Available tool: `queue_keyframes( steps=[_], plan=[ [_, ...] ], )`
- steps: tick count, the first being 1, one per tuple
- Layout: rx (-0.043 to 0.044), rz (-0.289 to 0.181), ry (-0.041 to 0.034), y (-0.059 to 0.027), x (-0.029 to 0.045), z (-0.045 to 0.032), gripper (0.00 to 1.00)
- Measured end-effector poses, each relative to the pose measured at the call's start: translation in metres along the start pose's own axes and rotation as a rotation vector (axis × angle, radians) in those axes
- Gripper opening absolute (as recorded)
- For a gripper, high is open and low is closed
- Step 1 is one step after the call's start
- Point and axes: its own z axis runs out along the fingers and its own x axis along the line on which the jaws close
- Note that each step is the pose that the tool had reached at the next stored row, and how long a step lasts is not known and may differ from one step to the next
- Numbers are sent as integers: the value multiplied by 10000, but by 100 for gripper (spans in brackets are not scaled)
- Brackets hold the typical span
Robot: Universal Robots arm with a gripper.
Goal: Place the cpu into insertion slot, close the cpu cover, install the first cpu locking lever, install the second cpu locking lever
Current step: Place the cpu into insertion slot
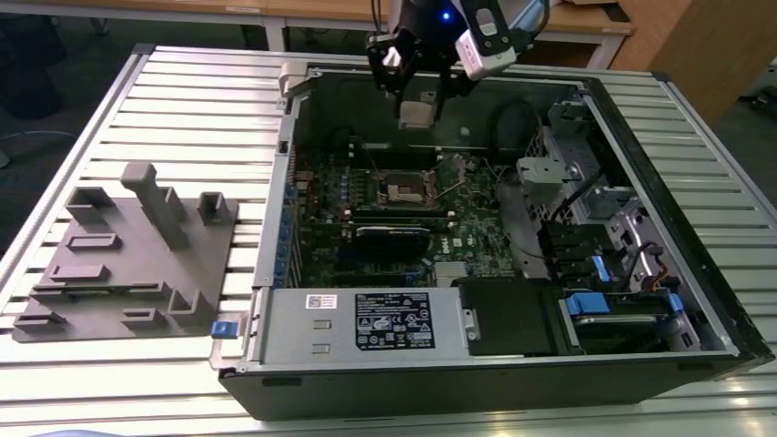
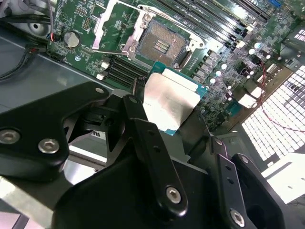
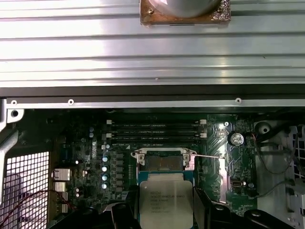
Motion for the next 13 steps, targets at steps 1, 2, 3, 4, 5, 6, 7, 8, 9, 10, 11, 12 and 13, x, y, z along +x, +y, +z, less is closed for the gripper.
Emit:
queue_keyframes(
  steps=[1, 2, 3, 4, 5, 6, 7, 8, 9, 10, 11, 12, 13],
  plan=[
    [-5, -1, -2, -1, 0, 12, 54],
    [-7, -1, -4, -2, -1, 24, 54],
    [-13, -1, -6, -4, -1, 38, 54],
    [-23, -2, -8, -6, -1, 52, 54],
    [-36, -7, -9, -8, -1, 64, 54],
    [-50, -17, -13, -12, -2, 74, 54],
    [-66, -30, -17, -18, -2, 81, 54],
    [-85, -44, -25, -25, -2, 90, 54],
    [-96, -53, -38, -31, -2, 96, 54],
    [-108, -63, -58, -39, -2, 103, 54],
    [-117, -74, -77, -46, -2, 110, 54],
    [-128, -84, -96, -54, -2, 117, 54],
    [-139, -94, -111, -63, -2, 123, 54]
  ],
)
